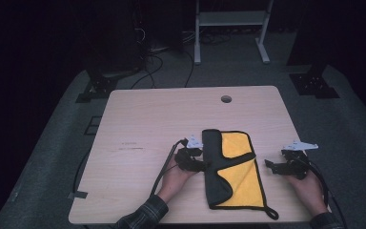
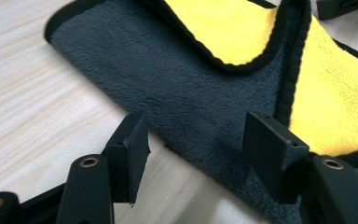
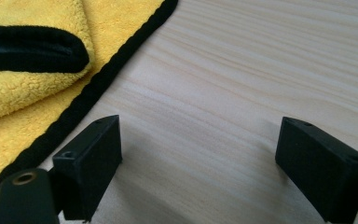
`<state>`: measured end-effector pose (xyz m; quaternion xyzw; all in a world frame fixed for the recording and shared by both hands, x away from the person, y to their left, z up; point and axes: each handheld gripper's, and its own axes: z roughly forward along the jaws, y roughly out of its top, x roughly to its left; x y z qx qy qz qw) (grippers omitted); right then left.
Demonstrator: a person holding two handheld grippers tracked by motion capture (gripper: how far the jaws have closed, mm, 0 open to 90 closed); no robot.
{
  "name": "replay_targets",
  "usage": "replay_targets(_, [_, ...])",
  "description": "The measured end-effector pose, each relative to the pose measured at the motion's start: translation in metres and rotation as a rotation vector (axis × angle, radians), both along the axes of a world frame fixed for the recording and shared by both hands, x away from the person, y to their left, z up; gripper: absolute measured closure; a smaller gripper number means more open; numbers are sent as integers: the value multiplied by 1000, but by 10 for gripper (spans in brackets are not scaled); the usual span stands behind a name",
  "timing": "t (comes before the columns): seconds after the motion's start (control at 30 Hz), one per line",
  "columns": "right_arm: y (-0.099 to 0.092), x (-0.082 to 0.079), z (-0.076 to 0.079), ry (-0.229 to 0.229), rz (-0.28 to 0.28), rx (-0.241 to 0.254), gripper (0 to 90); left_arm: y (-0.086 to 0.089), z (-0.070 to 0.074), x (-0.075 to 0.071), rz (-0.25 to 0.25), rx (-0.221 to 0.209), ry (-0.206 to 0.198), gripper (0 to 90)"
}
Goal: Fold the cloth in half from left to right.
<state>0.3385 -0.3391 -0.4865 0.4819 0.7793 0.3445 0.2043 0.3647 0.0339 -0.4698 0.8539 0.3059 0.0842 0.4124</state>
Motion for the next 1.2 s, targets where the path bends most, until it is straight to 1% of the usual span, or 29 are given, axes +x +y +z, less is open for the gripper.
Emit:
replay_targets(0.1, [0, 0, 0, 0, 0, 0, 135, -3, -2, -2, -5, 25, -7, 400])
replay_targets(0.13, [0, 0, 0, 0, 0, 0, 135, -4, -4, -3, -8, 37, -2, 400])
replay_targets(0.17, [0, 0, 0, 0, 0, 0, 135, -4, -6, -3, -12, 39, 11, 400])
replay_targets(0.2, [0, 0, 0, 0, 0, 0, 135, -4, -7, -4, -4, 35, 4, 403])
replay_targets(0.23, [0, 0, 0, 0, 0, 0, 135, -4, -7, -5, 0, 47, -9, 417])
replay_targets(0.3, [0, 0, 0, 0, 0, 0, 135, -3, -7, -8, 5, 58, -18, 439])
replay_targets(0.4, [0, 0, 0, 0, 0, 0, 135, -3, -7, -11, 3, 49, -20, 538])
replay_targets(0.5, [0, 0, 0, 0, 1, 0, 135, -5, -7, -12, -27, 35, 9, 727])
replay_targets(0.53, [0, 0, 0, 0, 1, 0, 135, -5, -7, -12, -32, 31, 14, 779])
replay_targets(0.57, [0, 0, 0, 0, 1, 0, 135, -5, -7, -12, -37, 30, 17, 810])
replay_targets(0.73, [0, 0, 0, 0, 1, 0, 135, -1, -5, -11, -56, 38, 22, 834])
replay_targets(0.9, [0, 0, 0, -1, 1, 0, 135, 10, -4, -10, -69, 46, 32, 837])
replay_targets(1.03, [0, 0, 0, -1, 2, -1, 135, 22, -3, -11, -74, 47, 38, 837])
replay_targets(1.2, [0, 0, 0, -1, 2, -1, 135, 44, -1, -12, -70, 39, 52, 837])
